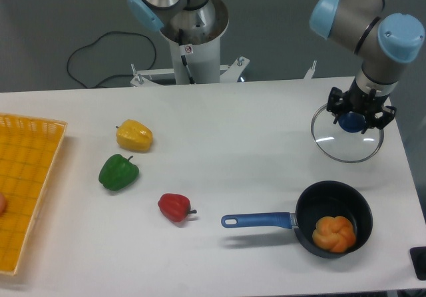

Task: Close the pot lid

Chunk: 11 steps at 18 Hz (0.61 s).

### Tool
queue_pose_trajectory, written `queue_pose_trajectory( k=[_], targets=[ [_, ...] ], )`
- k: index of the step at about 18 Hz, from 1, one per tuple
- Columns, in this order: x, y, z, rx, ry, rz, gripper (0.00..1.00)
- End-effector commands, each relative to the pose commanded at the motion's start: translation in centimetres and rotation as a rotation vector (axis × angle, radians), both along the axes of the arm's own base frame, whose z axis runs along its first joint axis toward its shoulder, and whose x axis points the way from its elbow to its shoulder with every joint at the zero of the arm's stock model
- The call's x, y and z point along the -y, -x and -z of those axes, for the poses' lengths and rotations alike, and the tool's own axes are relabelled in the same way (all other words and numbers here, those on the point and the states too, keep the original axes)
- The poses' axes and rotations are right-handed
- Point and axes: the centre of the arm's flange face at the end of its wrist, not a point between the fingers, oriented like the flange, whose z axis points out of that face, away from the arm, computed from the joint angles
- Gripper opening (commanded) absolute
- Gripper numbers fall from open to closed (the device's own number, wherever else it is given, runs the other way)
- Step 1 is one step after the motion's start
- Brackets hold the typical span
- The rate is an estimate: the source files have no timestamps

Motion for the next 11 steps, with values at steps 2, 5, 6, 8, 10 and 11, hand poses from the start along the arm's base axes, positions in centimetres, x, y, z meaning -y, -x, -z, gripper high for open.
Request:
queue_pose_trajectory(
  k=[2, 5, 6, 8, 10, 11],
  targets=[
    [-0.4, 0.2, -0.3, 0.007, 0.003, 0.003, 0.43],
    [-2.2, -0.3, -0.5, 0.019, 0.007, 0.021, 0.43],
    [-2.6, -0.4, -0.7, 0.016, 0.006, 0.02, 0.43],
    [-3.1, -0.2, -0.8, 0.013, 0.006, 0.009, 0.43],
    [-4.9, -0.2, -0.9, 0.005, 0.003, 0.003, 0.43],
    [-5.5, 0.0, -0.8, 0.003, 0.001, -0.011, 0.43]
  ],
)
